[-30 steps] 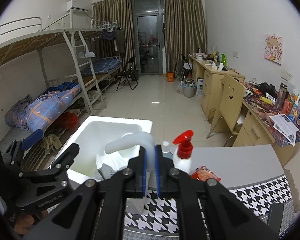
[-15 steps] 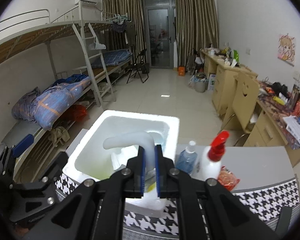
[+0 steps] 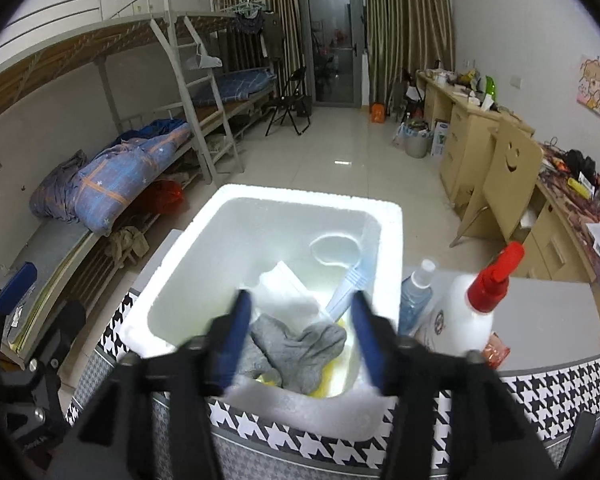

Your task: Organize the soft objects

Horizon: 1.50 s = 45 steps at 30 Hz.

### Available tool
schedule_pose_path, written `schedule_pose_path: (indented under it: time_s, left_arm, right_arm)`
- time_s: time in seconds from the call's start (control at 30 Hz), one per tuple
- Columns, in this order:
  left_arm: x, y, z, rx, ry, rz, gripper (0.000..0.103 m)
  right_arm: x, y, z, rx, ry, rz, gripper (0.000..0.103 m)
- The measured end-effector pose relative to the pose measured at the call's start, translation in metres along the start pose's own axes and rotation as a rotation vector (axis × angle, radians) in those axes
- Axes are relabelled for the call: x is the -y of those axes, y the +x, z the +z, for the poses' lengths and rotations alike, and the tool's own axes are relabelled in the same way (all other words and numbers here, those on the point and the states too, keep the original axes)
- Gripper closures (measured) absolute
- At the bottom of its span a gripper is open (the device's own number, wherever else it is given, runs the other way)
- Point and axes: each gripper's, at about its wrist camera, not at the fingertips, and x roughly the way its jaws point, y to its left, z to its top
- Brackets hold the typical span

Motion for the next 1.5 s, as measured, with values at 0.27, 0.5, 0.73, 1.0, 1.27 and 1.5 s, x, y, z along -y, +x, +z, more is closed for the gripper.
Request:
schedule_pose_path:
  time_s: [0.27, 0.5, 0.73, 1.0, 1.27, 1.5]
  left_arm:
    - [0.003, -0.008, -0.001, 0.001, 0.004, -0.015, 0.001]
    - [0.012, -0.03, -0.003, 0.021, 0.011, -0.027, 0.001]
    - [0.021, -0.056, -0.005, 0.028, 0.01, -0.064, 0.001]
    - [0.034, -0.095, -0.009, 0.074, 0.035, -0.093, 0.001]
    - [0.041, -0.137, -0.017, 0.112, 0.038, -0.105, 0.001]
    - [0.044, -0.161, -0.026, 0.141, 0.039, -0.119, 0.001]
  right_arm:
    - [-0.002, -0.021, -0.005, 0.041, -0.026, 0.007, 0.037]
    - [-0.001, -0.049, -0.015, 0.098, -0.016, 0.025, 0.026]
    - [-0.003, -0.094, -0.038, 0.223, -0.024, -0.006, 0.007]
    - [-0.003, -0.132, -0.061, 0.296, -0.017, -0.013, 0.005]
    - [0.001, -0.162, -0.085, 0.347, -0.007, -0.028, 0.004]
    - [0.003, -0.182, -0.11, 0.357, -0.011, -0.032, 0.004]
